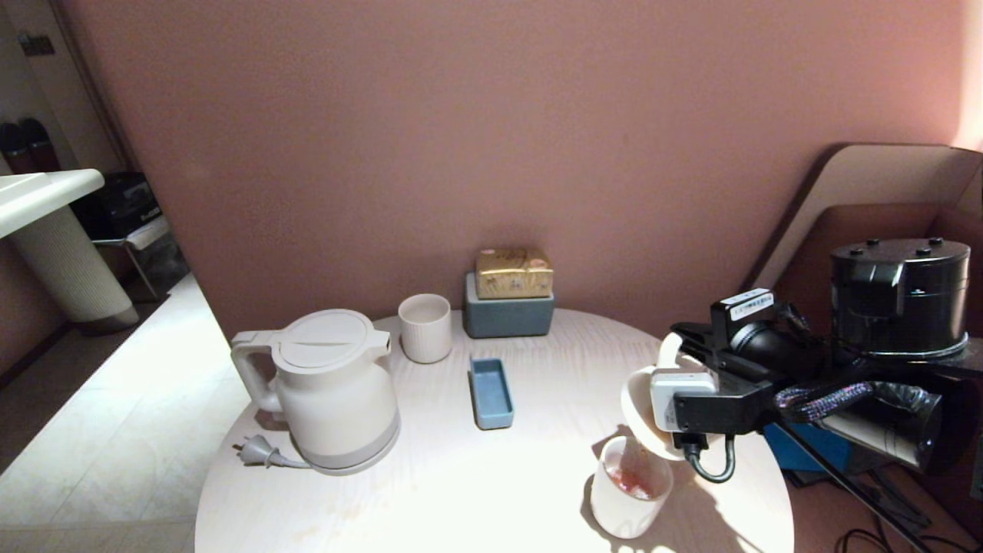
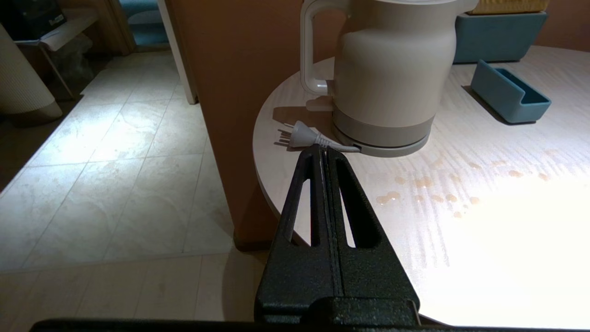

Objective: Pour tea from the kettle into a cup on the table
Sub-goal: Pour water into another cup

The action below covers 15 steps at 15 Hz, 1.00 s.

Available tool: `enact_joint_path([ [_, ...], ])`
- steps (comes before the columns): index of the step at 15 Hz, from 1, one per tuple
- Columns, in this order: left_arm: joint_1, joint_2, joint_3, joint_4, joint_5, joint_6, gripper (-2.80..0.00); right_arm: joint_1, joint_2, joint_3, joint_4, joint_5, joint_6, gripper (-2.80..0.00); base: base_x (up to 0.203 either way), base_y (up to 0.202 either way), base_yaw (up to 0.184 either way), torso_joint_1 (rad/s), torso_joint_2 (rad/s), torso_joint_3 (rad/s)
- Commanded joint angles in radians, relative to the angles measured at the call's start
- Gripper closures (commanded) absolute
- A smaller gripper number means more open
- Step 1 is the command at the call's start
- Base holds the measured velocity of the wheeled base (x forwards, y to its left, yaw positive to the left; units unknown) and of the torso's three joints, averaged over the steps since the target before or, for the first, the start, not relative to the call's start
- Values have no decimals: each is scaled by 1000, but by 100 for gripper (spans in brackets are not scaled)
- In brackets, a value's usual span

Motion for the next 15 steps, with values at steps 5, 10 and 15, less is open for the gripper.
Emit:
enact_joint_path([
  [5,0,2,0,0,0,0,0,9,4,-6,-2,-4,-33,0,0,0,0,0,0,0],
  [10,0,2,0,0,0,0,0,28,10,-20,-1,-28,-55,0,0,0,0,0,0,0],
  [15,0,2,0,0,0,0,0,40,9,-20,-1,-33,-59,0,0,0,0,0,0,0],
])
